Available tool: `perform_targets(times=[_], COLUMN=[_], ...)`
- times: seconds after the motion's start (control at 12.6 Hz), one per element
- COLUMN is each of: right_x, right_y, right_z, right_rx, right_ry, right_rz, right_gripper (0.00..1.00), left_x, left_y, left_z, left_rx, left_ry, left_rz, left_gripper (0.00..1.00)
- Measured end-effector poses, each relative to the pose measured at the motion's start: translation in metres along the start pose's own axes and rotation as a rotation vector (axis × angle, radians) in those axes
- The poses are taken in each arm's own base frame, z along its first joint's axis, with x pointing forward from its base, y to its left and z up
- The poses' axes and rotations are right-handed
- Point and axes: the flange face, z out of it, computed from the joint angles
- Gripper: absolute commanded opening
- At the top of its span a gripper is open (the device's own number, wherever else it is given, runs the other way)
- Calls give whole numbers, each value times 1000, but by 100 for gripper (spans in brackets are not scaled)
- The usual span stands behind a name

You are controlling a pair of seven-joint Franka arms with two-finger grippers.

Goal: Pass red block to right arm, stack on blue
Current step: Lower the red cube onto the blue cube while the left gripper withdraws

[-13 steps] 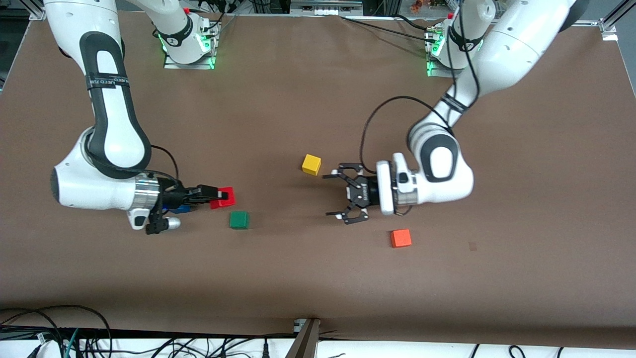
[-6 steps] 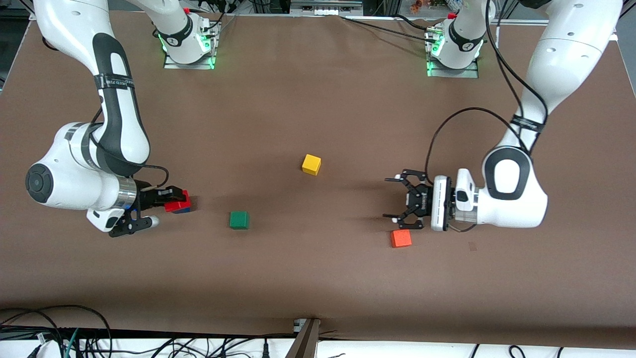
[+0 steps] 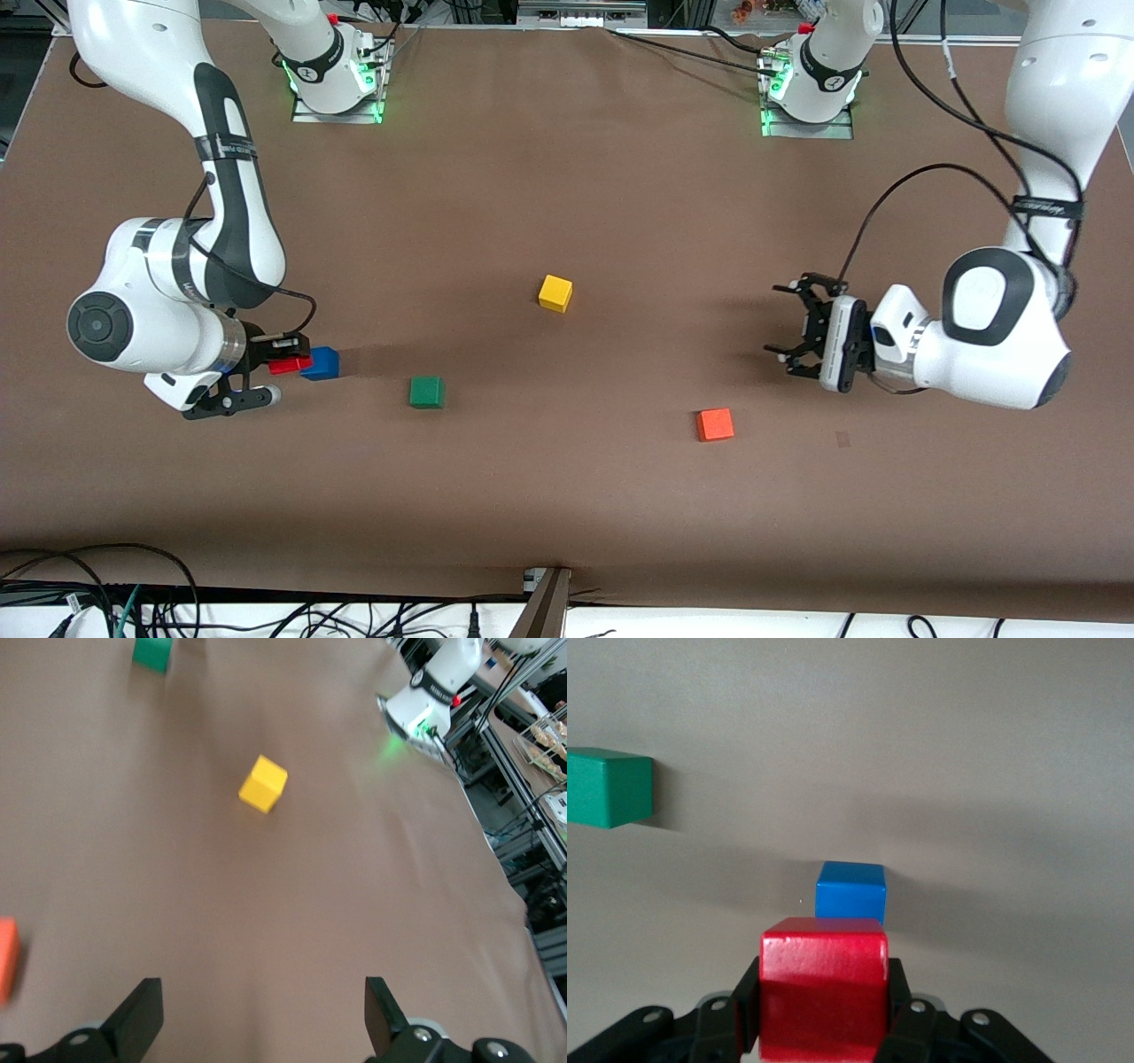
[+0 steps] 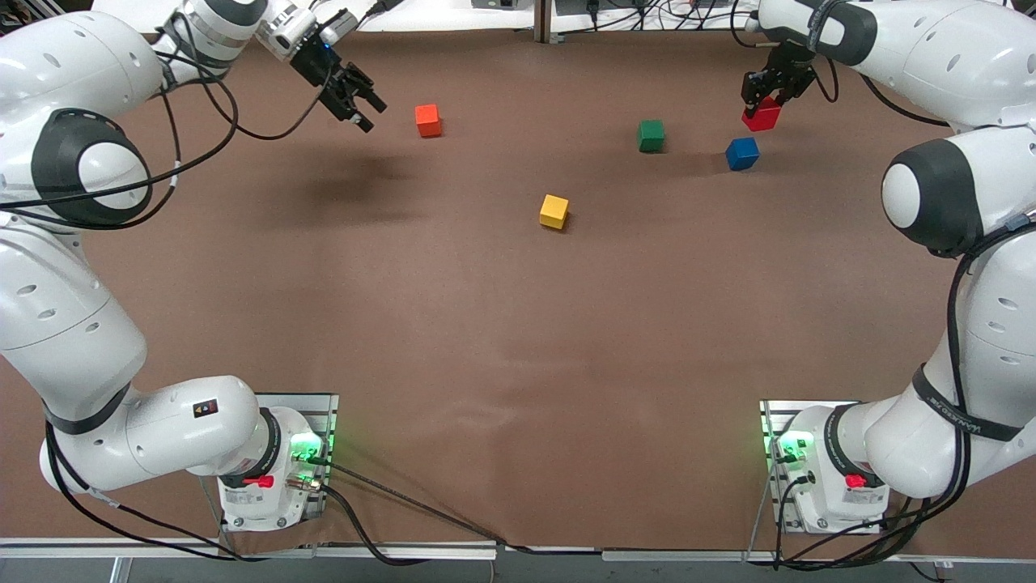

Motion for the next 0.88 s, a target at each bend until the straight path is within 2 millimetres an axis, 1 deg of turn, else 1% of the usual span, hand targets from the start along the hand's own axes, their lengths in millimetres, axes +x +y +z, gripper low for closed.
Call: perform_targets(times=[0.16, 0.32, 0.48, 0.72, 0.88], right_x=[-1, -1, -4, -11, -15], right_y=[3, 7, 9, 12, 9], right_z=[4, 7, 12, 18, 26], right_rx=[-6, -13, -18, -22, -27], right_ry=[5, 19, 40, 66, 88], right_rz=[6, 11, 15, 22, 20], right_gripper=[0, 0, 0, 0, 0], left_x=[-4, -2, 1, 14, 30], left_y=[13, 27, 41, 69, 94], left_z=[-16, -33, -58, -104, -125], left_rx=[16, 27, 44, 147, 252], left_ry=[-98, -174, -256, -359, -412], left_rz=[-94, -173, -284, -486, -626], left_gripper=[100, 100, 100, 100, 100])
